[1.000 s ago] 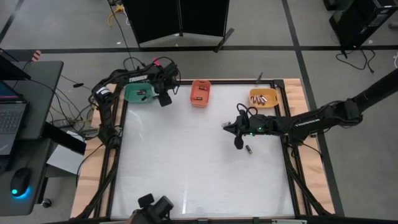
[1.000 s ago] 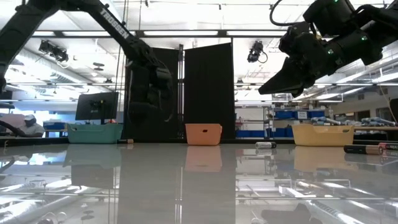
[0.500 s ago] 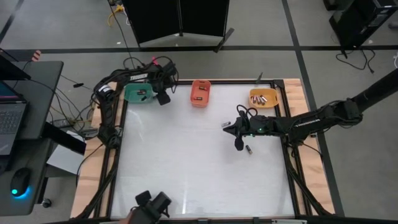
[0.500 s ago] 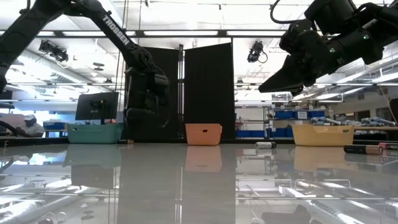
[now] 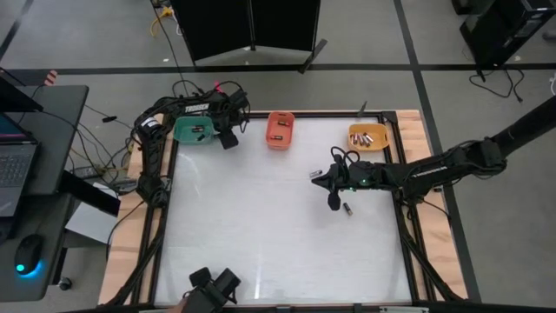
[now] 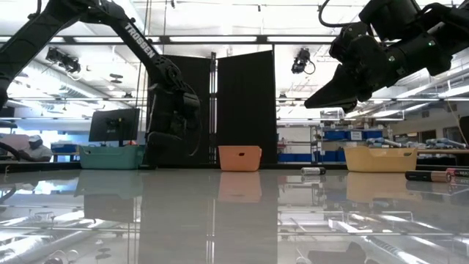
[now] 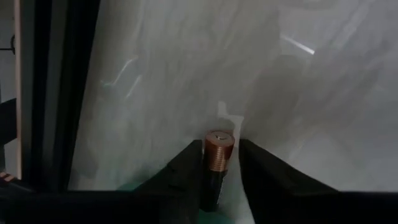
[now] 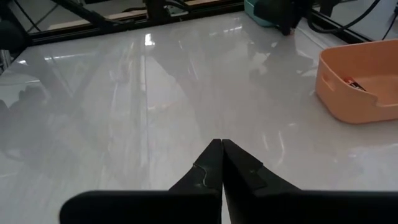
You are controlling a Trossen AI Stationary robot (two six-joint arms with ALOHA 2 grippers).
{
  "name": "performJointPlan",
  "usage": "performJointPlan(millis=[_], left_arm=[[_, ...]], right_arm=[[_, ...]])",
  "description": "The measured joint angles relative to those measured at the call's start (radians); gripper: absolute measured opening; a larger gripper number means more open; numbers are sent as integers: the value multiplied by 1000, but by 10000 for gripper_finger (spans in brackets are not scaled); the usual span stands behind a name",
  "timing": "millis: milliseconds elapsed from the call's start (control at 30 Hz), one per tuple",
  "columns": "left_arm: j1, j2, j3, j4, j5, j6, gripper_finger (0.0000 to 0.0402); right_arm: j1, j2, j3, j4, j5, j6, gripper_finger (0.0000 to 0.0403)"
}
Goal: Sort batteries
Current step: Put the top copper battery into the green container
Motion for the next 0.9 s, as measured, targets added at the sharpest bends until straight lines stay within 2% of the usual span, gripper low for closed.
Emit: performJointPlan(millis=[200,367,500,767,900], left_arm=[[-5,0,0,-2,16,6,43],[-38,-24,-6,9,15,15,43],[-89,-102,-4,22,19,-7,43],[-157,-331,-4,-24,17,-177,43],[-120,-439,-2,-100,-60,-299,43]], right_arm=[[0,0,0,0,0,0,12],[0,0,0,0,0,-3,12],[0,0,0,0,0,-3,12],[1,0,0,0,0,-3,12],[9,0,0,0,0,-3,12]])
